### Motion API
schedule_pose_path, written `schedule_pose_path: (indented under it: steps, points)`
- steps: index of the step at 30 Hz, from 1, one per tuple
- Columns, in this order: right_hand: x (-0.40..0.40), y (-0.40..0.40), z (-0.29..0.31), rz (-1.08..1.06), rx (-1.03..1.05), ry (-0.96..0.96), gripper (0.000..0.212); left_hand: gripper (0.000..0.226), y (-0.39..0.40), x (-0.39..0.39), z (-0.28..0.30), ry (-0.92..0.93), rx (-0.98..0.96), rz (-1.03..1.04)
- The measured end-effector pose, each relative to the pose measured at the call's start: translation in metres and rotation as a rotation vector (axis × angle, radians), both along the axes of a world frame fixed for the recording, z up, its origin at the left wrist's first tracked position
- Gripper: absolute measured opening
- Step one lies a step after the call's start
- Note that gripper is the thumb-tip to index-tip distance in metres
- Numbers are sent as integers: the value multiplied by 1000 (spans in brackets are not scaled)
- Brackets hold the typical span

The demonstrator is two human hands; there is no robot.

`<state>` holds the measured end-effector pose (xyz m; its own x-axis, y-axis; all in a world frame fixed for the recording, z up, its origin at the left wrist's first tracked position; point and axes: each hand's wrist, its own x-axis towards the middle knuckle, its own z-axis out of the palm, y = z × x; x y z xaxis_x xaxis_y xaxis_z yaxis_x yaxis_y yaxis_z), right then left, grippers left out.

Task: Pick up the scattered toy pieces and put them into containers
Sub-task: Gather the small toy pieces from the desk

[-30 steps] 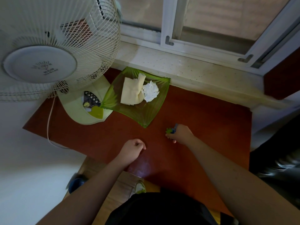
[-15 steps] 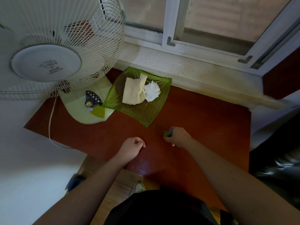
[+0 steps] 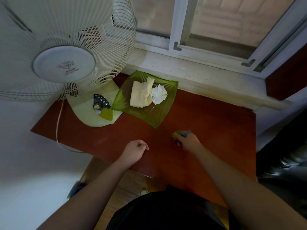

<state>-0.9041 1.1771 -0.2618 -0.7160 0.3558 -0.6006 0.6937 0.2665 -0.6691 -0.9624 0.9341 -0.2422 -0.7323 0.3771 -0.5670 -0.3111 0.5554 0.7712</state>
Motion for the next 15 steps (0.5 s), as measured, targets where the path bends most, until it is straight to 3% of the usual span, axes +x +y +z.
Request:
schedule_pose_path:
  steps: [4,9,15]
  points:
    - [27,-9,8,-492,-572,150,29,29,-15,6,3,-23,11,-8]
    - [60,-26,21,-823,-901,236,31,31,-21,12,6,-36,-27,-84]
    - [109,-23,39,-1119,-1244,533,27,29,2,23,21,-45,-25,-216]
